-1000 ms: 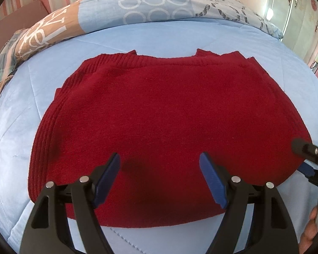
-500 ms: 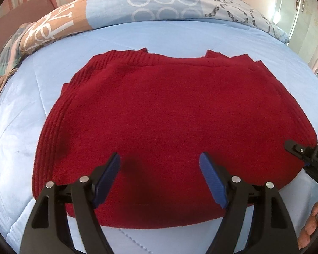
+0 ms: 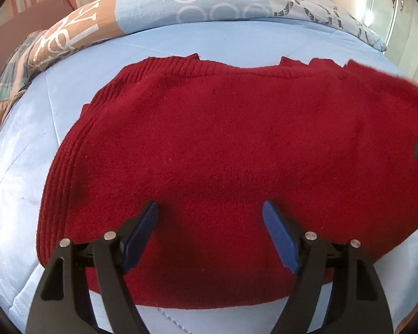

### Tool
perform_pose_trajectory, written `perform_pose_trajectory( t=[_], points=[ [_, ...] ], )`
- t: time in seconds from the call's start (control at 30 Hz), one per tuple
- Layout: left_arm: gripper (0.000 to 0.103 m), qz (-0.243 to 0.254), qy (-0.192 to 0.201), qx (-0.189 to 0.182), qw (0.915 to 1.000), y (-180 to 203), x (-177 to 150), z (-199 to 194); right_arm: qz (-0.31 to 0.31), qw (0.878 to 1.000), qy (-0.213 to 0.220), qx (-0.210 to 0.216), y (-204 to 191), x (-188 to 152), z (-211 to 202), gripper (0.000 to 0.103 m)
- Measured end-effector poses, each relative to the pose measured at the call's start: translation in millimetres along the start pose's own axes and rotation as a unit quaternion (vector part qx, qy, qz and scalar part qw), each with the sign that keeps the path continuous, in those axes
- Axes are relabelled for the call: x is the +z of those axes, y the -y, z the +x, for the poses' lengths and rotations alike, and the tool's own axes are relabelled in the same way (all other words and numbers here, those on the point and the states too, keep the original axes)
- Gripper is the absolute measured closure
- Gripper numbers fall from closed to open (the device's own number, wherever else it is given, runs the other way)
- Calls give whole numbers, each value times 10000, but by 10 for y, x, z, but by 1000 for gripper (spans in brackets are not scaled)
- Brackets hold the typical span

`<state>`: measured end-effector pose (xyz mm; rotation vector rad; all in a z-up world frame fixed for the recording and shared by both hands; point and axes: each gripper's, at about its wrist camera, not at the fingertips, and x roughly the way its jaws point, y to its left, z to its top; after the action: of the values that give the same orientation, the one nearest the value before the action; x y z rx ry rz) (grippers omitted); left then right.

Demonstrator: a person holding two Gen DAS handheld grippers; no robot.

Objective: Fold small clothes

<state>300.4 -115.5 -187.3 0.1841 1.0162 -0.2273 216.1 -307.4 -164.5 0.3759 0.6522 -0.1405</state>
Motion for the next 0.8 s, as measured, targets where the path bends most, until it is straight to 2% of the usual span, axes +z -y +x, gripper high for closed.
perform_pose_trajectory(
  t=[0.2, 0.33, 0.53, 0.67, 0.8],
  points=[
    [21, 63, 121, 41, 9999, 9, -33, 42, -329, 9981, 48, 510, -252, 62, 19, 83],
    [21, 81, 196, 77, 9997, 15, -55, 37, -319, 9962, 77, 806, -355, 49, -23, 84],
    [19, 89, 212, 182, 9996, 49, -60, 51, -222, 9959, 39, 880, -427, 54, 47, 84],
    [19, 32, 226, 97, 9997, 14, -56, 62, -311, 9936, 79, 1084, -571, 102, 22, 86],
    [19, -95, 254, -289, 9992, -164, -52, -55, -386, 9885, 85, 1460, -795, 149, 17, 89]
  ],
)
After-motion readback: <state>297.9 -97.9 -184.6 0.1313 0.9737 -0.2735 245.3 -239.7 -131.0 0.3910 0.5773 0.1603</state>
